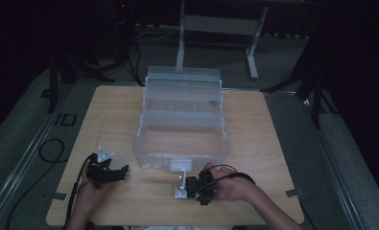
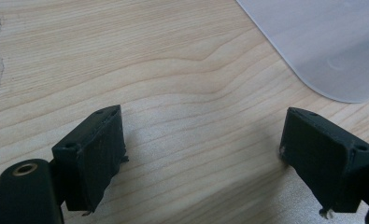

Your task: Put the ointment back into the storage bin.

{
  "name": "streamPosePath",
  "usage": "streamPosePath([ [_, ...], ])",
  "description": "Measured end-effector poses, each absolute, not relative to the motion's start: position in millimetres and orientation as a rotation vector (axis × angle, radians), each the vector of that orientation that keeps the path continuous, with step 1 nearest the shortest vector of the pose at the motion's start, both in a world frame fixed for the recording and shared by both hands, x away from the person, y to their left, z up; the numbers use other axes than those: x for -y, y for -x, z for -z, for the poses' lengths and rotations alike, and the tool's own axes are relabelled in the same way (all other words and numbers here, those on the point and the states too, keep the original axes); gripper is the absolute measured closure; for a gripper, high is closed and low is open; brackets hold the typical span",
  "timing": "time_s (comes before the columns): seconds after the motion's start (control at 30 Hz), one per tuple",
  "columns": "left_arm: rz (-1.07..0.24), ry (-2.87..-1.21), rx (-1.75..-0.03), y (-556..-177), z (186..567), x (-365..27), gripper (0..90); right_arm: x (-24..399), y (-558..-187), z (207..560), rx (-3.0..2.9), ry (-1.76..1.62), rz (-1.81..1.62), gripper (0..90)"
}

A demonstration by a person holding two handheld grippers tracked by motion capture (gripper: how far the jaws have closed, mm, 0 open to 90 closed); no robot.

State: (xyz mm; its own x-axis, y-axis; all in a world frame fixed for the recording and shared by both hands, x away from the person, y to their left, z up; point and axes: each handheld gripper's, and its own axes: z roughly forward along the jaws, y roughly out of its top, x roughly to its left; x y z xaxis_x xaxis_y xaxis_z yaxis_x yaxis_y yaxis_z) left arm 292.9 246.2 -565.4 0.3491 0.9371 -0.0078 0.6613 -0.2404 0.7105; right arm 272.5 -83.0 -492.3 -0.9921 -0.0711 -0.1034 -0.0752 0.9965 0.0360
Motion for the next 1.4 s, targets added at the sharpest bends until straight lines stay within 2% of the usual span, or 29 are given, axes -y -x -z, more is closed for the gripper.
streamPosePath([
  [0.67,-0.57,-1.992,-1.388,-292.9,565.4,-246.2,14.4,69.1,-278.4,519.0,-3.062,0.15,0.074,61.7],
  [0.73,-0.57,-1.993,-1.387,-292.8,565.4,-246.2,14.4,68.6,-279.7,519.2,-3.068,0.15,0.064,62.0],
  [0.87,-0.57,-1.993,-1.388,-292.8,565.4,-246.2,14.4,68.4,-281.2,519.2,-3.107,0.15,0.07,69.1],
  [1.4,-0.57,-1.992,-1.388,-292.9,565.4,-246.1,14.4,75.7,-282.6,506.5,-3.089,0.157,0.058,70.5],
])
